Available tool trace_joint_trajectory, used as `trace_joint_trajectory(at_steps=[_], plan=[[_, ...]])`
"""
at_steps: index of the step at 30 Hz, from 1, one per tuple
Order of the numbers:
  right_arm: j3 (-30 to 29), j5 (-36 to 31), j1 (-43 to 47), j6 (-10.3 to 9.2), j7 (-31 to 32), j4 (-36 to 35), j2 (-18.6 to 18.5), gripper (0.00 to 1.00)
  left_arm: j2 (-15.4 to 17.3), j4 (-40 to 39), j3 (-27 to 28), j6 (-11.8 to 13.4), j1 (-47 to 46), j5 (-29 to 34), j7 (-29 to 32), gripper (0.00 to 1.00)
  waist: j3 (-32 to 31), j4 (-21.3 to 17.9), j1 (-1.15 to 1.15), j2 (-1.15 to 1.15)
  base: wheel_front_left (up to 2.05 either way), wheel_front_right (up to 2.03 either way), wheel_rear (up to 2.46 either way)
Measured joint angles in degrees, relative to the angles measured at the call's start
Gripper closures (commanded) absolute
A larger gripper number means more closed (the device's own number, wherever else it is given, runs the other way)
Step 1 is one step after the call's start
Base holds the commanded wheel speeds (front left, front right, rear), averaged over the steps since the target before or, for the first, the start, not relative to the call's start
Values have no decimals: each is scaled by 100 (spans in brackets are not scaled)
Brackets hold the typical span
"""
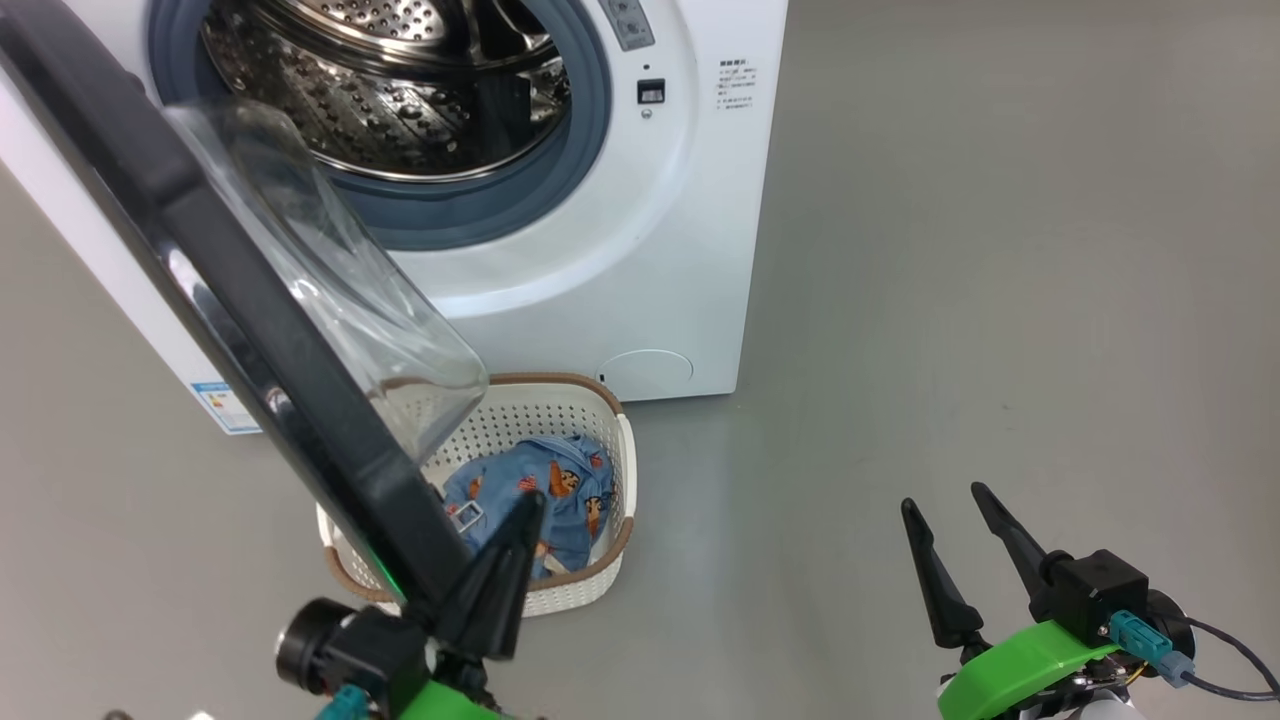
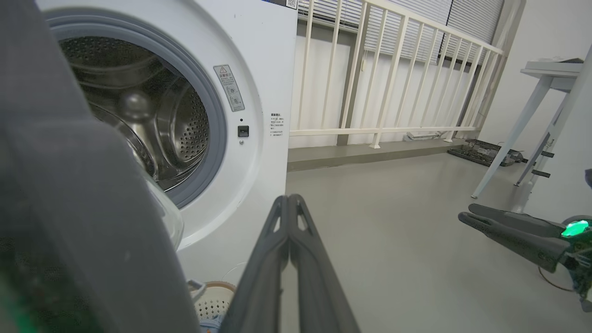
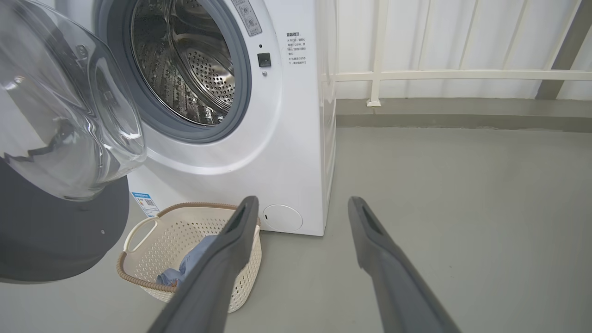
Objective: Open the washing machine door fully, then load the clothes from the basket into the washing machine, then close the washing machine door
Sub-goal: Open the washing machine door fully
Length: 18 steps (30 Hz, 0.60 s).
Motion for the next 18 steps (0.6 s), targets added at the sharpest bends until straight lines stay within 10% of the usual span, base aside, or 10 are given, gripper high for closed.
trace_joint_trajectory(at_steps=[18], plan=[[-70,105,-1,0,0,21,9,0,-164,396,319,149,-54,-29,0,100,47,291,0,0,0,0,0]])
